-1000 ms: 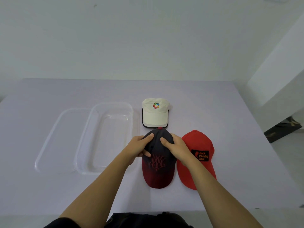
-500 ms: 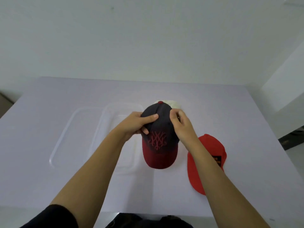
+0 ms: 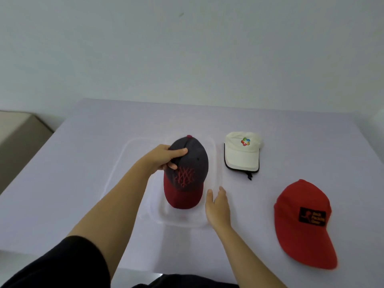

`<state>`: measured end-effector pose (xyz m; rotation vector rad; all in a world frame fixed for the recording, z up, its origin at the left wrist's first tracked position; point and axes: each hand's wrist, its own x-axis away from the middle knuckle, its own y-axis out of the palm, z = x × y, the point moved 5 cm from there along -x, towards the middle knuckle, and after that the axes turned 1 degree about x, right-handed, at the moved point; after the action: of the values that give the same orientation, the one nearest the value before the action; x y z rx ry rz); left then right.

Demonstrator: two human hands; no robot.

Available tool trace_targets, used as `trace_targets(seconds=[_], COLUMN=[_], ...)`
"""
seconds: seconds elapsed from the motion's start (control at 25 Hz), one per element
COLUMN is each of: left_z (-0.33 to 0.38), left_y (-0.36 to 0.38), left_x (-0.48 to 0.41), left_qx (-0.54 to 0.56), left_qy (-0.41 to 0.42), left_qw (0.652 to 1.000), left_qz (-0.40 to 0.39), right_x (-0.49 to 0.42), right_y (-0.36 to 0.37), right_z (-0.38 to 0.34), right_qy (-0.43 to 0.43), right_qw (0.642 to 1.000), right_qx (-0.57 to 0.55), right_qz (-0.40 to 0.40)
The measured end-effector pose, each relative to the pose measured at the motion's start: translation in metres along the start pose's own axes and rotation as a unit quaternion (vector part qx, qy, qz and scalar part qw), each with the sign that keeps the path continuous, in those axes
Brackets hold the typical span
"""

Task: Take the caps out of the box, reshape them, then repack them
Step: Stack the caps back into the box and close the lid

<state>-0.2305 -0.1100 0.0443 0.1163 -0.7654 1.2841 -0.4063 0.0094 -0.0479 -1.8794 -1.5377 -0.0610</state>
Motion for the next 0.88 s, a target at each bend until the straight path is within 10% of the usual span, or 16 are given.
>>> trace_targets(seconds=[0.36, 0.88], left_z=[-0.058, 0.008], left_y=[0.026, 0.015], left_x=[-0.049, -0.036], left_qx=[-0.001, -0.363], left_qy=[-0.06, 0.06], left_qw=[0.995, 0.914], left_qz=[-0.082, 0.172], right_x=[0.0, -0.019], right_y=[0.009, -0.024], right_z=[-0.009, -0.012], right_qy=[-0.015, -0.071], right_qw=[0.989, 0.997], right_qx=[0.119, 0.023], right_qz=[0.089, 0.036])
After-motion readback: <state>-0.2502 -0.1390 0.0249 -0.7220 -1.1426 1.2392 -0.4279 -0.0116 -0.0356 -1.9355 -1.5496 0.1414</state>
